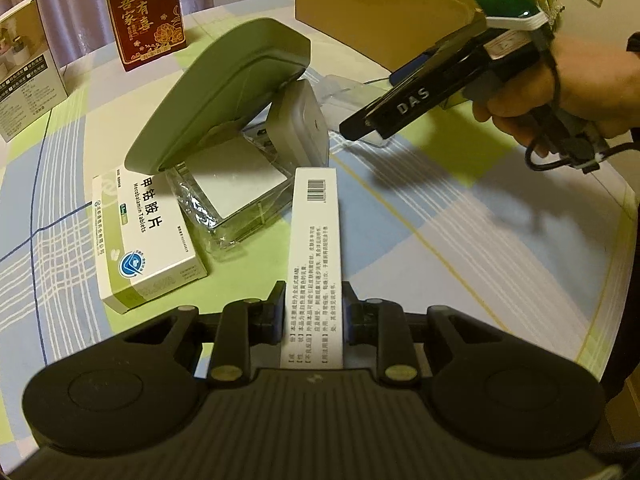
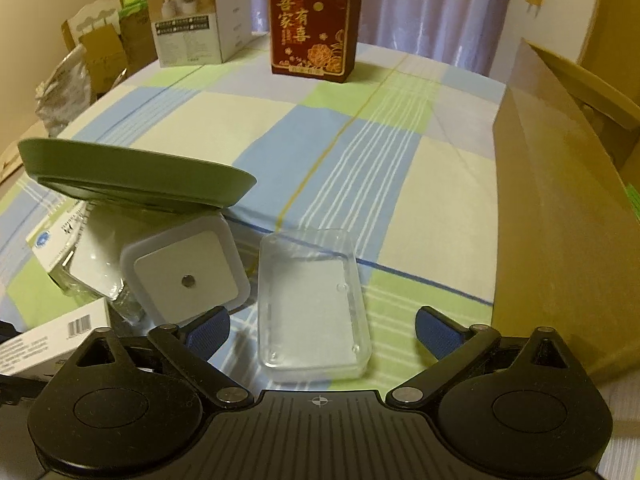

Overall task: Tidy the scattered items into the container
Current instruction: 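Grasp the long white barcode box with the left tool while the right tool grasps the clear plastic container, then carry the white box and clear container over the cardboard box with both tools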

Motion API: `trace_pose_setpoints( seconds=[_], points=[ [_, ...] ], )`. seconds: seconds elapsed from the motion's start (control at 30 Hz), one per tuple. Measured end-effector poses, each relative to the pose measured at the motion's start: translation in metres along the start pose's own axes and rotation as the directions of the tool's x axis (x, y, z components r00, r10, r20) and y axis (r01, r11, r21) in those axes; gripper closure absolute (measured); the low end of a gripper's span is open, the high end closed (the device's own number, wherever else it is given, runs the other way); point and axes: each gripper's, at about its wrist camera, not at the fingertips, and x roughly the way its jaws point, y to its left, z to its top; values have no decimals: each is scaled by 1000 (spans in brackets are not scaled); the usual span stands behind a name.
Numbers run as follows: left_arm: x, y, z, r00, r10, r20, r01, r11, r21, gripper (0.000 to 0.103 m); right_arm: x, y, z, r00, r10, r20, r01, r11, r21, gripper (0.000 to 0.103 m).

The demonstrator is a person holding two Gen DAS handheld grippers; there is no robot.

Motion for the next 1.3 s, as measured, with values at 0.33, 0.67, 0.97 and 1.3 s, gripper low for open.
trace_pose_setpoints(
  seconds=[0.33,0.67,0.97,1.3],
  points=[
    [-3,-2,2,1000,-1,3,1,1000,7,82,-5,3,-7,1000,-26,-18,26,1000,-3,45],
    [-16,-24,10,1000,8,22,-8,1000,20,82,-58,9,-25,999,-33,5,32,998,46,45],
    [-38,-49,11,998,-5,55,5,1000,2,82,-107,14,-44,999,-41,30,38,996,79,45],
    [-65,-74,43,991,7,136,-8,1000,3,82,-167,11,-49,992,-91,89,81,991,107,45]
  ],
)
